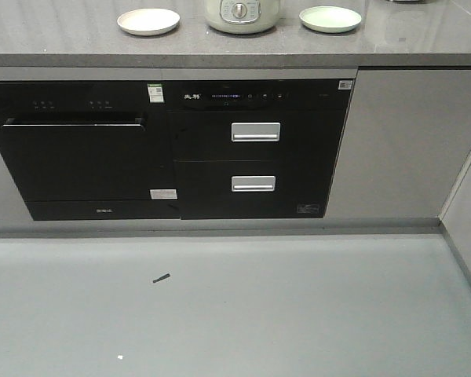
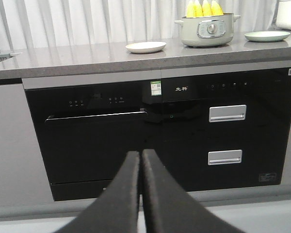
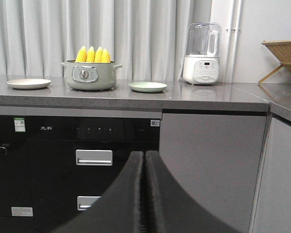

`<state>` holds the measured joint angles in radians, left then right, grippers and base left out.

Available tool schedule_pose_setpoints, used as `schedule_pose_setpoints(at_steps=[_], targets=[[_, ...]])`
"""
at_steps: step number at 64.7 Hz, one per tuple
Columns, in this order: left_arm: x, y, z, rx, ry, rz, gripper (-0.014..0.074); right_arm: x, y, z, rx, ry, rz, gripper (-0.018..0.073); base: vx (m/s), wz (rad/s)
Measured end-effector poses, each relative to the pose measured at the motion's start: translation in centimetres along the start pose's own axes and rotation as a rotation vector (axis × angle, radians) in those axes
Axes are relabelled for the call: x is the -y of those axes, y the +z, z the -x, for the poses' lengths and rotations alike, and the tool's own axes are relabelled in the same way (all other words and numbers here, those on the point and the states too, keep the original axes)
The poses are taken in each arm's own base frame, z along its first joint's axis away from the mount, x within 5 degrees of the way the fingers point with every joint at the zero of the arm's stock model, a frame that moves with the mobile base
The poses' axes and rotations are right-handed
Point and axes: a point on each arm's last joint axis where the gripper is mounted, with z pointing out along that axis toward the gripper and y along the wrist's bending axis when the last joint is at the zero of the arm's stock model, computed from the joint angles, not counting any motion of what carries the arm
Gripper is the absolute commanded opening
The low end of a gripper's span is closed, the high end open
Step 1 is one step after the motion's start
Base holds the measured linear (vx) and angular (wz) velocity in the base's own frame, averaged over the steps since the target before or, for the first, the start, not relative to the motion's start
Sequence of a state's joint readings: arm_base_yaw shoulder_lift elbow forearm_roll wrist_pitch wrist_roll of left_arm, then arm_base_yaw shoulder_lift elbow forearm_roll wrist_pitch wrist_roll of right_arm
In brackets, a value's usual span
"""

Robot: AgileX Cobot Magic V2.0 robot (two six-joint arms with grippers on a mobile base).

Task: Distribute corn equally
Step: 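Drive the base toward the counter with the pot and plates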

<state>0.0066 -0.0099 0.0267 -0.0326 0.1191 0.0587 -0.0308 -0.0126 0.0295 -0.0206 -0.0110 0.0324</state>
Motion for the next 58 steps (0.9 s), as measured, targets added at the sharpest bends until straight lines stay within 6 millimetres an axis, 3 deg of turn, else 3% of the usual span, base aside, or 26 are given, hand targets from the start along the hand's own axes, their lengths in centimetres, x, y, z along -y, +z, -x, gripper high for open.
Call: schedule_pose_setpoints(at_steps=[58], targets=[[0.00,0.00,0.00,0.000,0.000,0.000,-0.0006,0.00,0.00,0.00,0.000,0.000,0.000,-0.0004,0.07,0.00]])
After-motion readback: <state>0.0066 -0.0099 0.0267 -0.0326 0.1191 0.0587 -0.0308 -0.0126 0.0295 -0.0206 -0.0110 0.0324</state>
